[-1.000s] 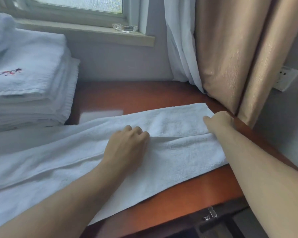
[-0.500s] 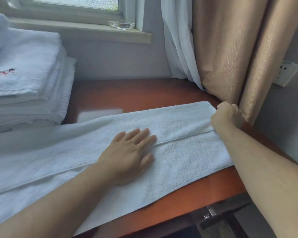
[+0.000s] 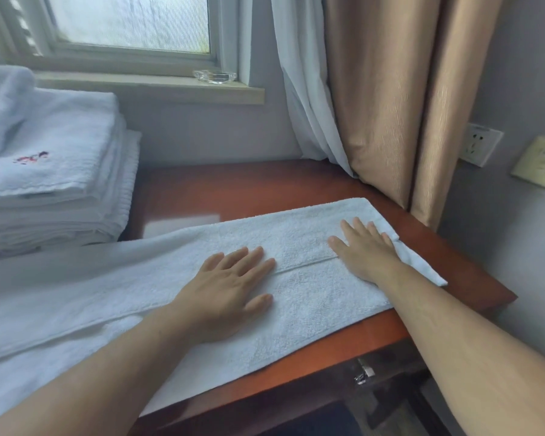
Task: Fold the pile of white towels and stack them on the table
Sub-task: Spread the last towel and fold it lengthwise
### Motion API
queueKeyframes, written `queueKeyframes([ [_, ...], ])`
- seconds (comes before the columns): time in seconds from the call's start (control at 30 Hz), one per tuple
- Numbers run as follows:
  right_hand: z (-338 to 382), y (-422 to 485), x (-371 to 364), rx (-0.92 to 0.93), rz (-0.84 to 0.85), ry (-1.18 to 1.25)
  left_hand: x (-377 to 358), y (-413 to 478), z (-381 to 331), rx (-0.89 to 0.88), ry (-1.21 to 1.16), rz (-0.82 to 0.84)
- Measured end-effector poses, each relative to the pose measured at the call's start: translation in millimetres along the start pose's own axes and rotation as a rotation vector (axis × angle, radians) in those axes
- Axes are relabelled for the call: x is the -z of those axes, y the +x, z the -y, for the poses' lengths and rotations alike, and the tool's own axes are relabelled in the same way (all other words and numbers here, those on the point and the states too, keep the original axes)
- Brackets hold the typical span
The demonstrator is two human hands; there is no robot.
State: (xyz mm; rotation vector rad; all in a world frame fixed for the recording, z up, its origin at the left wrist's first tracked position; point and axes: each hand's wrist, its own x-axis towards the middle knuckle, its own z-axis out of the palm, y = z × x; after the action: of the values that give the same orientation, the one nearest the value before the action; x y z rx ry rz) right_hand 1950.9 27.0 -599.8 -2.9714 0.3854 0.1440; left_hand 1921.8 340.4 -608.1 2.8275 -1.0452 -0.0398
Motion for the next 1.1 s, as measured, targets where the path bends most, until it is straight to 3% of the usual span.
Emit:
queueKeyframes([
  [0.33, -1, -31, -7, -0.005, -0.054, 0.002, 4, -26, -6, -0.030, -0.021, 0.003],
  [0.43, 0, -45, -4, 0.103, -0.271, 0.133, 11, -26, -12, -0.006, -0.046, -0.002],
  [0.53, -10, -74, -3, 0.330, -0.426, 0.297, 14, -32, -31, -0.016, -0.181, -0.149],
  [0.63, -35, -105, -10, 0.493, -0.311, 0.249, 14, -43, -59, -0.051, -0.308, -0.099],
  [0.77, -70, -126, -13, 0.526, -0.153, 0.085, 7, -54, -85, -0.075, 0.048, -0.049],
  [0.97, -88, -143, -14, 0.645, -0.264, 0.040, 8, -61, -89, -0.056, -0.033, -0.153],
  [1.1, -96, -152, -13, 0.630, -0.402, 0.117, 16, -65, -88, -0.050, -0.026, -0.114],
])
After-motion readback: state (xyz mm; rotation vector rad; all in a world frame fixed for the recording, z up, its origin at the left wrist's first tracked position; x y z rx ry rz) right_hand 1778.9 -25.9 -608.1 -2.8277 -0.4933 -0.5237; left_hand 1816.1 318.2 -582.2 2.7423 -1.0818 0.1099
